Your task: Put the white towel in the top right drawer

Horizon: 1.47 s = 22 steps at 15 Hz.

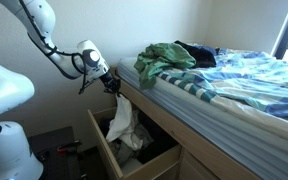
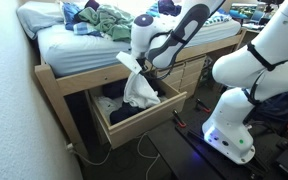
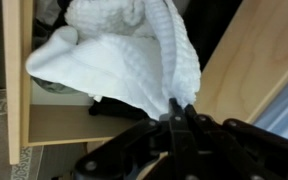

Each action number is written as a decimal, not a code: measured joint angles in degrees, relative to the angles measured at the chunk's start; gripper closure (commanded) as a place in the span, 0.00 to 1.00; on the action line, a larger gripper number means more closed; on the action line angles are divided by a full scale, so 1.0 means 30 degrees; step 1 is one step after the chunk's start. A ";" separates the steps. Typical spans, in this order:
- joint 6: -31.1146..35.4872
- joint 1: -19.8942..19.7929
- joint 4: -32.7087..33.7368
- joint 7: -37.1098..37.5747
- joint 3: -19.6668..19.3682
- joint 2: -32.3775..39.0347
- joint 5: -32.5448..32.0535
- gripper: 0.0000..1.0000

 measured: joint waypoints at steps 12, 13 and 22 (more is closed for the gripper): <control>-0.0294 -0.7468 -0.1045 -0.0862 0.7893 0.4175 0.0240 0.95; -0.0296 -0.7578 -0.1067 -0.0924 0.8001 0.4253 0.0297 0.95; -0.0333 -0.4673 -0.1260 -0.2641 0.5508 0.3691 0.2666 0.99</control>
